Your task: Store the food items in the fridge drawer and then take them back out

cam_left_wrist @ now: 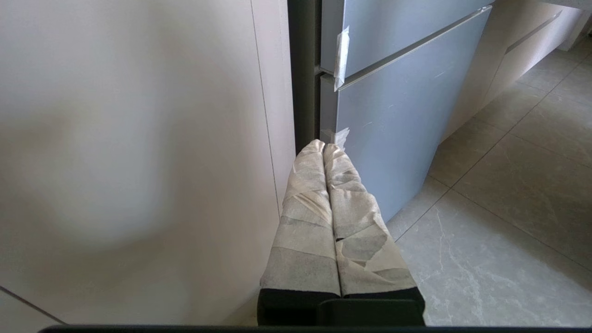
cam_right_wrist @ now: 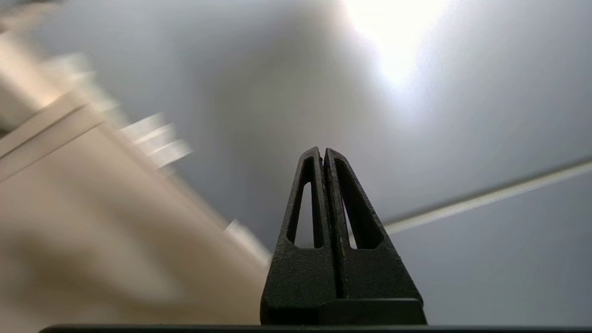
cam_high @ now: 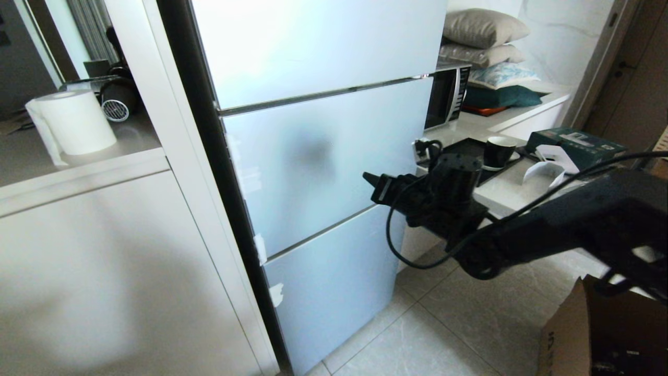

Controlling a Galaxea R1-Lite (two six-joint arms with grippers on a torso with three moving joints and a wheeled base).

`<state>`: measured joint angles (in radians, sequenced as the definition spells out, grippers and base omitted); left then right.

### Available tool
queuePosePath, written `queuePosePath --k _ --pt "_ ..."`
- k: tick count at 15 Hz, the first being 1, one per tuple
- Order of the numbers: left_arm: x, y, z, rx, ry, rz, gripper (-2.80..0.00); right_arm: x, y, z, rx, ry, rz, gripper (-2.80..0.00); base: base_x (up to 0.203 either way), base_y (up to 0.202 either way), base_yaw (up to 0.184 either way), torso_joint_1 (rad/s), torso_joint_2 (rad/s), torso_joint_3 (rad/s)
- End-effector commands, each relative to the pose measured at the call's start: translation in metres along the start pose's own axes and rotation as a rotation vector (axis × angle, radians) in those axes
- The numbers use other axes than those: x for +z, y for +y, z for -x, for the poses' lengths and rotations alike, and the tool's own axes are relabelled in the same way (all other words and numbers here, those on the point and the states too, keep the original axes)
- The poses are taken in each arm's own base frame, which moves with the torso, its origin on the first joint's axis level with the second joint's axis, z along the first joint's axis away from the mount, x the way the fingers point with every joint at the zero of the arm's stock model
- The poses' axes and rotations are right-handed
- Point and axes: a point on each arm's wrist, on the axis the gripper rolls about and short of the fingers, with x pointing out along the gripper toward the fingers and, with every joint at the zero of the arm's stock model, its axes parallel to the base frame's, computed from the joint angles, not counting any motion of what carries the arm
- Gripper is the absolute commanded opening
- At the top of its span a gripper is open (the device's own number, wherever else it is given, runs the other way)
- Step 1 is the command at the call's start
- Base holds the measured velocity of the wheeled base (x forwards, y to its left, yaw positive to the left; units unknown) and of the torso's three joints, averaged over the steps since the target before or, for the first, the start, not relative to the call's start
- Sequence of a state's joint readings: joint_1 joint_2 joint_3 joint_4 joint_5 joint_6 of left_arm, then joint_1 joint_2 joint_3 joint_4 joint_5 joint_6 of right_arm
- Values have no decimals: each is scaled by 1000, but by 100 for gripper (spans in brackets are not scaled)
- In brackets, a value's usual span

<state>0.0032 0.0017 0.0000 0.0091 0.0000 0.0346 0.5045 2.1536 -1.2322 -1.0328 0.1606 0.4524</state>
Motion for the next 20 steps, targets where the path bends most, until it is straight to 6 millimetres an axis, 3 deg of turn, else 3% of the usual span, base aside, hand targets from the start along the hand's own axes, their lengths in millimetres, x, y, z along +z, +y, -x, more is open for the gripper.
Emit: queuePosePath --k 1,4,7,11,13,16,20 --pt "0 0 0 0 1 0 -280 69 51 97 41 -97 54 -280 0 0 0 0 0 0" --pt "0 0 0 -2 1 -1 -280 67 61 197 -53 -104 130 -280 0 0 0 0 0 0" --pt "0 0 0 -1 1 1 -280 56 44 286 -308 -136 259 -280 0 0 0 0 0 0" --pt "0 0 0 0 1 1 -280 25 57 380 -493 -99 375 -280 0 0 0 0 0 0" --pt "0 0 0 0 1 0 -280 -7 62 415 -520 -63 408 -280 0 0 0 0 0 0" --pt "0 0 0 -1 1 7 -280 -48 63 445 -555 -96 471 -280 0 0 0 0 0 0" --pt "0 0 0 0 1 18 -280 -74 54 453 -683 -23 488 -280 0 0 0 0 0 0"
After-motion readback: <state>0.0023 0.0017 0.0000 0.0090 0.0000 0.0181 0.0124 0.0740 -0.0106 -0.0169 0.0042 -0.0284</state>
